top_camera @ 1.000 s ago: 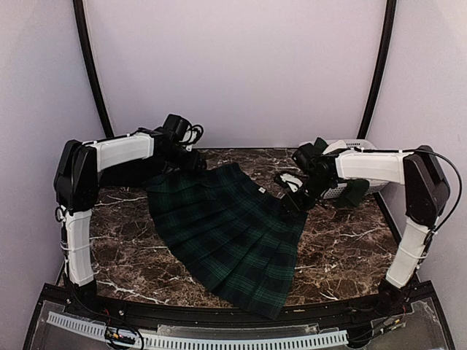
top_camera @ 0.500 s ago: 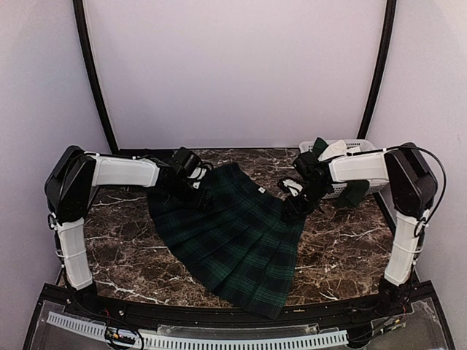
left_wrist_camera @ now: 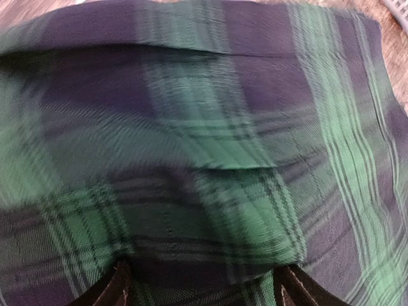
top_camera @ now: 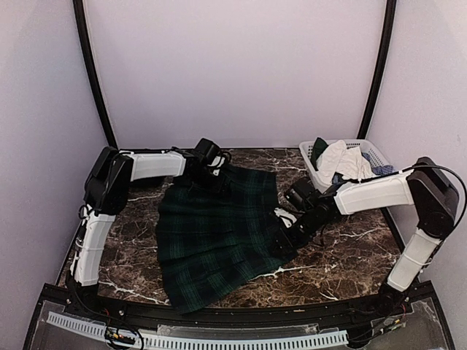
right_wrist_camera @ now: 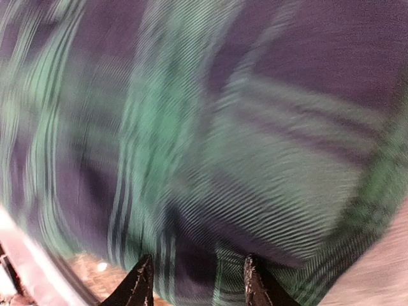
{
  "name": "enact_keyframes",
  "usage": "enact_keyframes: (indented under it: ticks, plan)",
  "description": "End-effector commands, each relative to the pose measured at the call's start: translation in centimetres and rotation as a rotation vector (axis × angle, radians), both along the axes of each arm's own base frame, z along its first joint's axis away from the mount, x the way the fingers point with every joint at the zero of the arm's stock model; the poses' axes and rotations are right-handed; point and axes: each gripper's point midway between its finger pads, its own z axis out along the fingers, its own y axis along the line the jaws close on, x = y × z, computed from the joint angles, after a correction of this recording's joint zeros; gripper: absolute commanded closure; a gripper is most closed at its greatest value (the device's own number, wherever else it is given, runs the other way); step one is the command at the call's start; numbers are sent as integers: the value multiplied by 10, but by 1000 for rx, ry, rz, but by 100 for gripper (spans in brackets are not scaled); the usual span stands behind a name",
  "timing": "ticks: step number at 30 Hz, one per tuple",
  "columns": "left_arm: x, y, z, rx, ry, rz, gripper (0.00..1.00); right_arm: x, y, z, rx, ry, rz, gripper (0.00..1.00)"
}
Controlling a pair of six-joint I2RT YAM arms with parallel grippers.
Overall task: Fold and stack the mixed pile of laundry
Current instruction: Adjust the flattened skirt at the center of the board.
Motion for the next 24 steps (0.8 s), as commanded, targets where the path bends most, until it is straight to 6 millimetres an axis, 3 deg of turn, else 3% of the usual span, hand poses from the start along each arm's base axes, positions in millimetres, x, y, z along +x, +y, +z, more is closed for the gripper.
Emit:
enact_keyframes:
  ticks: [1,4,6,10,11,13,14,15,16,17,19,21,24]
  plan:
    - [-1,-17,-18,-15,82,-84,26,-47,14,-4,38,135,-4,54]
    - [7,-25,-5,-30,45,-100,25,-44,33,21,119,102,31,53]
    - [13,-26,18,-32,4,-110,24,-34,41,43,151,34,53,52]
    - [12,-22,84,-65,-91,-115,21,-9,40,87,161,-164,77,45]
    - [8,-20,110,-92,-133,-115,21,-4,39,96,159,-215,80,45]
    - [-2,-15,143,-136,-188,-110,20,5,38,108,158,-289,87,44]
    - [-9,-10,141,-133,-180,-107,20,9,38,112,153,-314,89,44]
    - [-13,-7,168,-170,-226,-99,20,13,41,116,155,-333,96,44]
    - [-21,-2,160,-165,-205,-96,19,18,43,116,145,-342,104,45]
    - [-28,0,178,-201,-228,-88,20,23,45,115,135,-350,110,45]
    - [-43,6,178,-228,-208,-74,20,35,49,107,104,-348,117,46]
    - [-61,11,171,-244,-186,-69,20,44,53,93,92,-317,123,47]
    - [-93,19,145,-215,-136,-71,20,52,55,74,85,-284,139,50]
